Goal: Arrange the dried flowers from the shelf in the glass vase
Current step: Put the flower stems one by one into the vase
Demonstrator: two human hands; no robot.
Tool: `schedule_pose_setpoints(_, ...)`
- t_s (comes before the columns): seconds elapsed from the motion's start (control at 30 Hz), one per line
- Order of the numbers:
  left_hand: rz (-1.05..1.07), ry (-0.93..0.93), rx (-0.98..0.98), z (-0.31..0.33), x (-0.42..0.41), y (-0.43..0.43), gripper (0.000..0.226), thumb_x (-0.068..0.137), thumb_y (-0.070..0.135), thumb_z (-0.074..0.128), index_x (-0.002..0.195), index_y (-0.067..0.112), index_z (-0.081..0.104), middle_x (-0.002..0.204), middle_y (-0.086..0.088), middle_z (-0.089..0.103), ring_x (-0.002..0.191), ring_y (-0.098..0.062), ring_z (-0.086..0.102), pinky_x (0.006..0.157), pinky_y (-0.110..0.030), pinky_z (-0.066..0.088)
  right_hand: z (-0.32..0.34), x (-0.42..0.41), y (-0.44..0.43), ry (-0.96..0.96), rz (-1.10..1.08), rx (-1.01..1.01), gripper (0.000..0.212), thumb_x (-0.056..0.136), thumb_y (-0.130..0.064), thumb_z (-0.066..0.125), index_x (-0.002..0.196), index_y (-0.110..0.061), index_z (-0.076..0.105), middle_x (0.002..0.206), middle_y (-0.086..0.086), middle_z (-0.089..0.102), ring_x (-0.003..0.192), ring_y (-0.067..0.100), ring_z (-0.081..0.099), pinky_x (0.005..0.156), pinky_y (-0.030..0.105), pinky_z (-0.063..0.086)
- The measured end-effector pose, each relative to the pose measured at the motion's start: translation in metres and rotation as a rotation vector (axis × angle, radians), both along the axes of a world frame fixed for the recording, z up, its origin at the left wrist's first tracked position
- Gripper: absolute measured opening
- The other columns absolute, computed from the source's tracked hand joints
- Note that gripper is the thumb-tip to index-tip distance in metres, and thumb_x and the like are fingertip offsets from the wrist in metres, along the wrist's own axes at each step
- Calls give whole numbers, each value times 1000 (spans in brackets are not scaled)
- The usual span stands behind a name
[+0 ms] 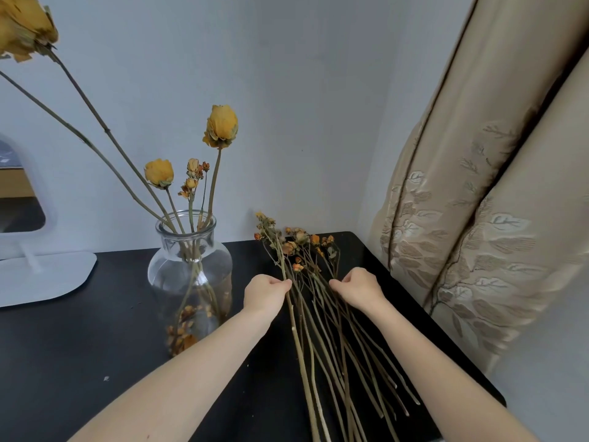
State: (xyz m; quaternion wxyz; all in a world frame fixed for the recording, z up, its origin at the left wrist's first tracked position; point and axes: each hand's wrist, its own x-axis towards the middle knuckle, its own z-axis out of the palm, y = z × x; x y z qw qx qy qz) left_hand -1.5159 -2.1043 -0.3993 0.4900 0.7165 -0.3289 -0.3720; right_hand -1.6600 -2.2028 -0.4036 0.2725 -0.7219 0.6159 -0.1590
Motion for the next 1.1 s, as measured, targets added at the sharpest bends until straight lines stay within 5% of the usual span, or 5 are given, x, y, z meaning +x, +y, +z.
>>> schedule_pose_setpoints(0.2,29,34,-8,-9,4,-4,13,90,19,58,90,7,64,115,-30,55,117,-46,47,99,-51,41,8,26,17,-151,231,-154,19,87,-36,62,87,-16,66,73,-9,59,66,-1,51,70,23,43)
schedule_pose_setpoints(0.3,40,42,-14,-14,6,-6,23,90,20,58,106,4,64,87,-22,62,85,-40,63,74,-44,53,9,40,22,-172,317,-50,33,89,-34,60,88,-3,72,63,-5,59,54,-5,53,70,19,40)
schedule_pose_setpoints(0.4,33,60,-18,-15,7,-6,23,91,21,58,106,4,64,59,-1,44,46,-14,38,43,-23,33,8,48,21,-191,298,21,33,90,-30,59,80,-1,71,53,-3,51,43,-4,51,73,23,44)
schedule_pose_setpoints(0.57,-6,68,-53,-19,10,-4,13,92,21,56,96,11,64,61,2,42,49,-10,35,41,-20,30,6,51,19,-143,319,-27,24,85,-30,66,93,-8,72,96,4,68,98,13,60,87,29,49)
schedule_pose_setpoints(1.1,-12,25,-37,-16,8,2,23,91,19,56,105,3,64,64,-10,47,51,-20,47,49,-30,46,12,55,20,-6,153,-75,21,83,-24,66,70,-8,65,65,1,58,74,19,66,80,38,56)
